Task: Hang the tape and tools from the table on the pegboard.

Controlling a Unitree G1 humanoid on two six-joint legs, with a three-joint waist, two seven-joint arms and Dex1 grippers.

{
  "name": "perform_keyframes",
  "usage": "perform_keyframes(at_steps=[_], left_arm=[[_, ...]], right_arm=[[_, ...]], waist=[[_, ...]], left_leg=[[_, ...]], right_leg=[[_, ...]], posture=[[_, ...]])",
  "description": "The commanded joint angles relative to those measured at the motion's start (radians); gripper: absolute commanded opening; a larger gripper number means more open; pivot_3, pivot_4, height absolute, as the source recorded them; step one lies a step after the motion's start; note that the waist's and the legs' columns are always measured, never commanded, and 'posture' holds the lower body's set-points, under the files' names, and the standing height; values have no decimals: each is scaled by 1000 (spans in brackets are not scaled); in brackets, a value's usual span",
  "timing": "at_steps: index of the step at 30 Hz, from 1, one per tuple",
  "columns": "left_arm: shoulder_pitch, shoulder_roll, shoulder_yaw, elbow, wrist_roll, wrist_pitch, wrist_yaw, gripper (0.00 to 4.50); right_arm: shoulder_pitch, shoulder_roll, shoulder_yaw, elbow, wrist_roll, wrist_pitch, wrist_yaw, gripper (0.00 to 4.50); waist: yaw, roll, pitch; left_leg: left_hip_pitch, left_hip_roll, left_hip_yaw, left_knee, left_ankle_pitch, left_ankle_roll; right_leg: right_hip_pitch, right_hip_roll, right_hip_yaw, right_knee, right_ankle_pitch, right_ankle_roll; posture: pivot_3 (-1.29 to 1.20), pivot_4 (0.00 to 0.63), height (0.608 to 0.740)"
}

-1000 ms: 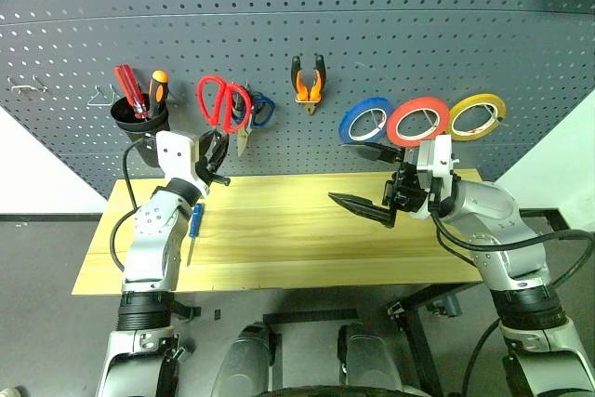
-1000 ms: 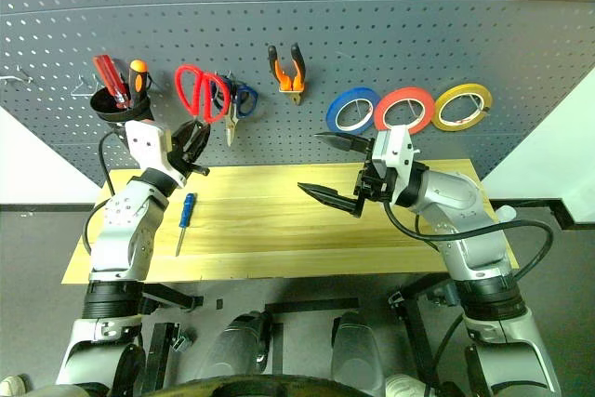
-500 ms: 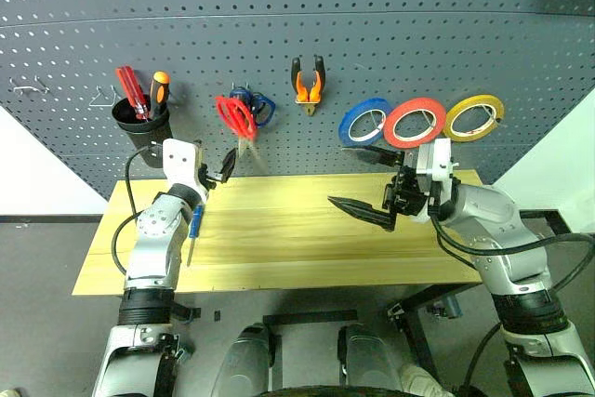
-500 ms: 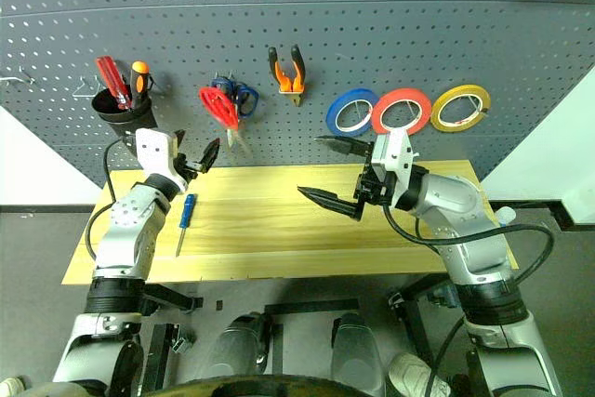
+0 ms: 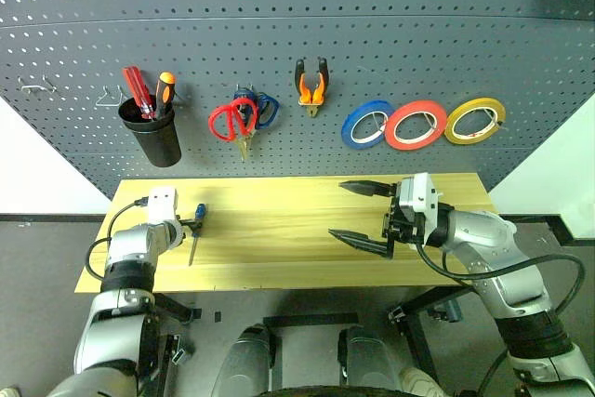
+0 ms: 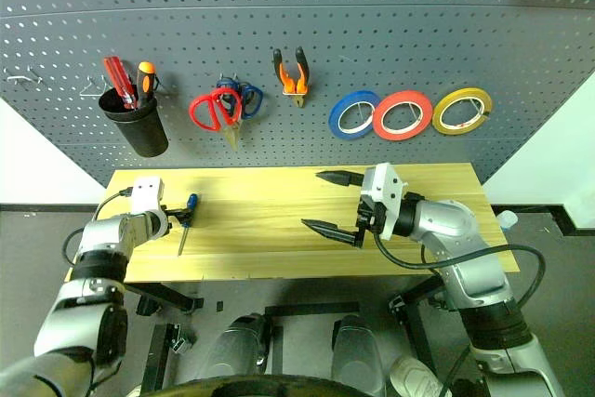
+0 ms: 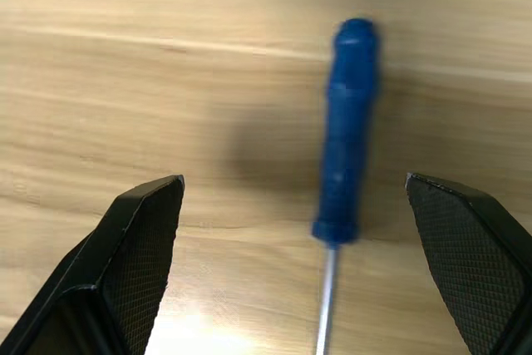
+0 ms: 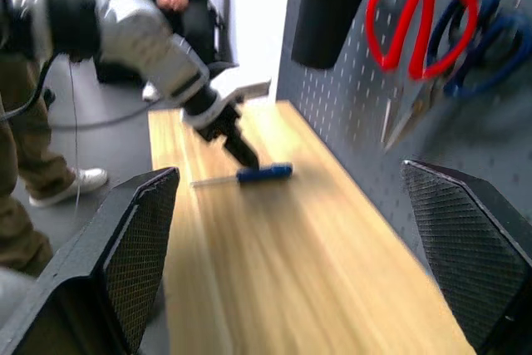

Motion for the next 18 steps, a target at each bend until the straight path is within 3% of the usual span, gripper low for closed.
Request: perform_keyframes(at_steps=[1,9,12,18], left_arm=[[-83,17,-6,157,19,-54,-24,4456],[-196,14,2,406,34,-135,-7,4456],[-212,13,23,441,18,-163,-2,3844],[-220,19,38,469,11,-194,4,1790]], right_arm=[[14,-11,-17,-18,-6,-22,5,4500],[52,-11,-32,-40,-18,-22,-15,4500],[65,-12,-37,-42,-24,-24,-21,4500],[64,-10,-37,-39,-30,-25,-25,4500]], waist=[[-2,0,0],[-20,-1,0],[-26,-1,0],[-30,-1,1]], left_leg=[[0,0,0,0,0,0],[0,0,0,-1,0,0],[0,0,0,-1,0,0],[0,0,0,-1,0,0]], right_leg=[[0,0,0,0,0,0],[-1,0,0,0,0,1],[0,0,0,0,0,1],[-1,0,0,0,0,1]], posture=[[-96,87,740],[-121,101,740],[-124,103,740],[-124,102,740]])
